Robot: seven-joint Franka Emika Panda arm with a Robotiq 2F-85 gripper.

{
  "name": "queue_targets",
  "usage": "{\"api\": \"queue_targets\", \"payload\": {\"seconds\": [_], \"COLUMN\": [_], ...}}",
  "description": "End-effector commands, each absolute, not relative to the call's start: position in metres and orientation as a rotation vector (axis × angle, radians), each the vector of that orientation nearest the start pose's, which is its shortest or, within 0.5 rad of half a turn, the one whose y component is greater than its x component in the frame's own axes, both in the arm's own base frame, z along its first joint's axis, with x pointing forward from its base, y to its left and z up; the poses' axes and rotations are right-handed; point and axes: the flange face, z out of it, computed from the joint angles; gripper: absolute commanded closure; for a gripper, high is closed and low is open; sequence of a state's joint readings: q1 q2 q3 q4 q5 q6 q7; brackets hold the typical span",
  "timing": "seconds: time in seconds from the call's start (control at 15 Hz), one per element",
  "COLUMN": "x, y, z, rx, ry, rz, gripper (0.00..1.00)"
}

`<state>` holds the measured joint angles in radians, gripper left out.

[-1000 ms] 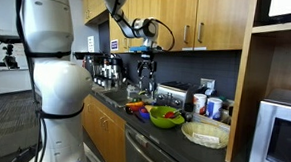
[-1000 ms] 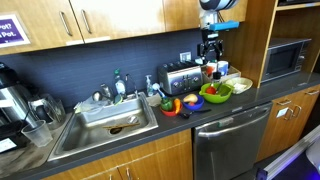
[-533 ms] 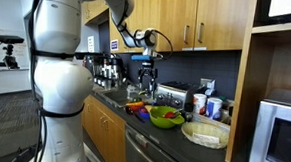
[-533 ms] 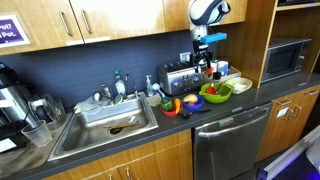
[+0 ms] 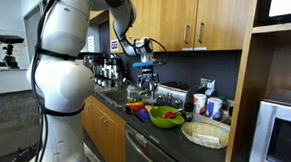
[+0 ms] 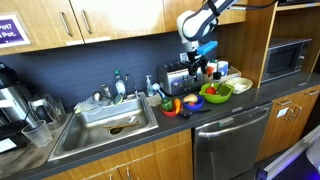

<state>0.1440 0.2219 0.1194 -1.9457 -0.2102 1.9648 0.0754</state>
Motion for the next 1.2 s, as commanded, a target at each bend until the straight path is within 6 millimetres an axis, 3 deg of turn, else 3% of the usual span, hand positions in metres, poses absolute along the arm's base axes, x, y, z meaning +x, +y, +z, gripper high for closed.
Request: {"api": "queue_targets", "payload": {"seconds": [0.0,0.8,1.13], "x": [0.570,0.567,0.578], "y": [0.145,0.161,0.165], "z": [0.355,0.349,0.342], "rx": [-3.285,-2.821,-2.594], "ry": [-0.737,-1.735,-2.085], "rz": [0.277,0.374,0.393], "gripper": [0.00,0.00,0.00]}}
